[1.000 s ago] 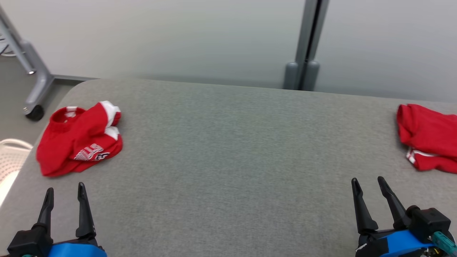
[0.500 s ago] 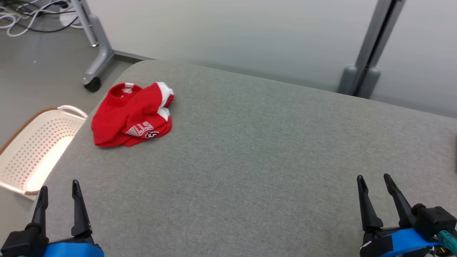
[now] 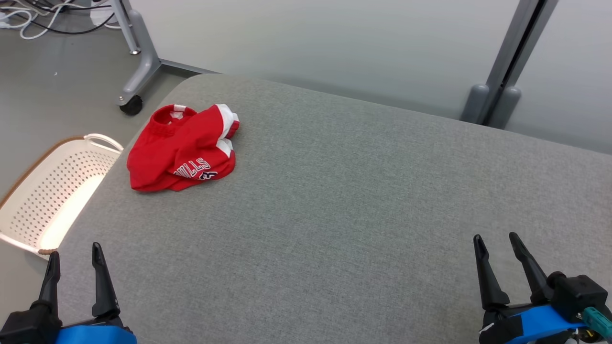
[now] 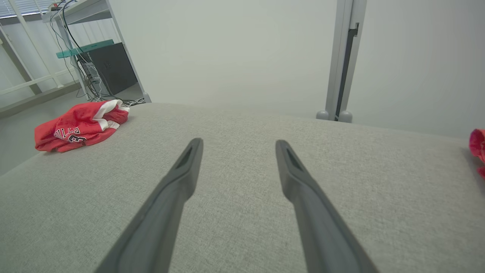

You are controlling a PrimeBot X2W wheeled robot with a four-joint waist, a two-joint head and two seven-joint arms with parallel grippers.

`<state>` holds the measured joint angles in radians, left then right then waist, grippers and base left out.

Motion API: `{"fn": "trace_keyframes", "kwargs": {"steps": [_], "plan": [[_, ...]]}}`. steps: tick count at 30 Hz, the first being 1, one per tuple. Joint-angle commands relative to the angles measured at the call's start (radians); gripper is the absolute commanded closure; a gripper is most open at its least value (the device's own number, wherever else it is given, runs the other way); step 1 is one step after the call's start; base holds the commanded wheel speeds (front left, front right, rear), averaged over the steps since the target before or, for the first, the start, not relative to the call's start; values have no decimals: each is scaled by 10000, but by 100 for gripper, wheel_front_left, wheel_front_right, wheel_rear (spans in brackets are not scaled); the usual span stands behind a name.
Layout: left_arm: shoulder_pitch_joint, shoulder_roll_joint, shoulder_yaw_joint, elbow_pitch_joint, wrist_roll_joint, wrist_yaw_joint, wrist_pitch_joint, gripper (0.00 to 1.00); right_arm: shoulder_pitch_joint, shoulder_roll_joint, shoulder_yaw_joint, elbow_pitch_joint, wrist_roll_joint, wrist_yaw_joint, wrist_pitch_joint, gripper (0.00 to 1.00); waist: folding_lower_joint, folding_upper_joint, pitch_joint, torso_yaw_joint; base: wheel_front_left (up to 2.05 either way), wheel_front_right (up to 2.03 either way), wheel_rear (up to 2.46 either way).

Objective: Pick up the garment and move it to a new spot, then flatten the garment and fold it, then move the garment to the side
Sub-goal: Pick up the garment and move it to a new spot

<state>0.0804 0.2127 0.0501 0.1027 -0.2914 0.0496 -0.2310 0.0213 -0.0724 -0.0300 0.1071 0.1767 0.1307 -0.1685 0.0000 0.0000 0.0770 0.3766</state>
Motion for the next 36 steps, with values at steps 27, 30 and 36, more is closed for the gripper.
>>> {"fn": "trace_keyframes", "kwargs": {"steps": [27,30,36], "plan": [[-7798,2268,41,4311,-122,-1010,220,0,-1223,-1342,-1271,-2459,-398,1,1083,0,0,0,4012,-2610,0,0,0],[-8518,2457,16,5417,-175,-1111,358,0,-1290,-1415,-1344,-2672,-357,1,1167,0,0,0,4414,-2831,0,0,0],[-9459,2666,-320,7593,-101,-1337,792,0,-1385,-1454,-1447,-2977,-391,1,1218,0,0,0,4879,-3055,0,0,0]]}}
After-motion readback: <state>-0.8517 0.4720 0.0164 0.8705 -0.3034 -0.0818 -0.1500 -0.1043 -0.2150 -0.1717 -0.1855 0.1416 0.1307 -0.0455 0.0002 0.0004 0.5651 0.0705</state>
